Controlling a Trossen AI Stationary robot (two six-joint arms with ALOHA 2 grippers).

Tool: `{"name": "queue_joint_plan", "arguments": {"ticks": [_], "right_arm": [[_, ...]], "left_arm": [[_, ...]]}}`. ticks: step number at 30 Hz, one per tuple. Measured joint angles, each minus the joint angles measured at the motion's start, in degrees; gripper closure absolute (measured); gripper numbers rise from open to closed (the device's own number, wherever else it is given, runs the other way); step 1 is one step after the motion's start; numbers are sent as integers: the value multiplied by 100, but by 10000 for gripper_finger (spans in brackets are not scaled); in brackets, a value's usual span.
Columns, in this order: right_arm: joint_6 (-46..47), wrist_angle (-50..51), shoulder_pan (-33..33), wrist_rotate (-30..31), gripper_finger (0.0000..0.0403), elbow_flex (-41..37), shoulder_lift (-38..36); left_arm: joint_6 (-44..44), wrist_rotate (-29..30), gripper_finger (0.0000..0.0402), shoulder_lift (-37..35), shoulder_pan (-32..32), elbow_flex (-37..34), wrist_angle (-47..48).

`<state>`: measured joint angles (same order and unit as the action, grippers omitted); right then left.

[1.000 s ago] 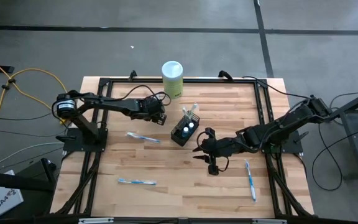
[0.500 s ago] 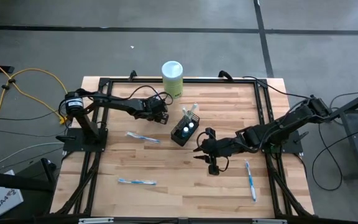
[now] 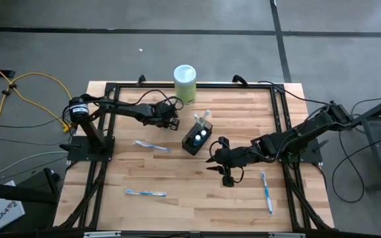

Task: Pick & Place toothbrushing station
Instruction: Put the green toothbrush into the section of the right black wire organizer

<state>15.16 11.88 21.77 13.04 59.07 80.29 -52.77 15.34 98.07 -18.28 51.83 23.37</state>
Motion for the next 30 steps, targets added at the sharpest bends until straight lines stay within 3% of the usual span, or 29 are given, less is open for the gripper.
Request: {"name": "queue_joint_plan", "arguments": {"ticks": [8, 18, 30], "right_arm": [[11, 37, 1, -13, 294, 0, 0], [26, 94, 1, -15, 294, 0, 0], [26, 83, 1, 28, 294, 0, 0]], "left_arm": [[153, 170, 392, -75, 53, -12, 71], [-450, 1343, 392, -655, 363, -39, 981], [159, 2786, 392, -2112, 2081, -31, 619]]}}
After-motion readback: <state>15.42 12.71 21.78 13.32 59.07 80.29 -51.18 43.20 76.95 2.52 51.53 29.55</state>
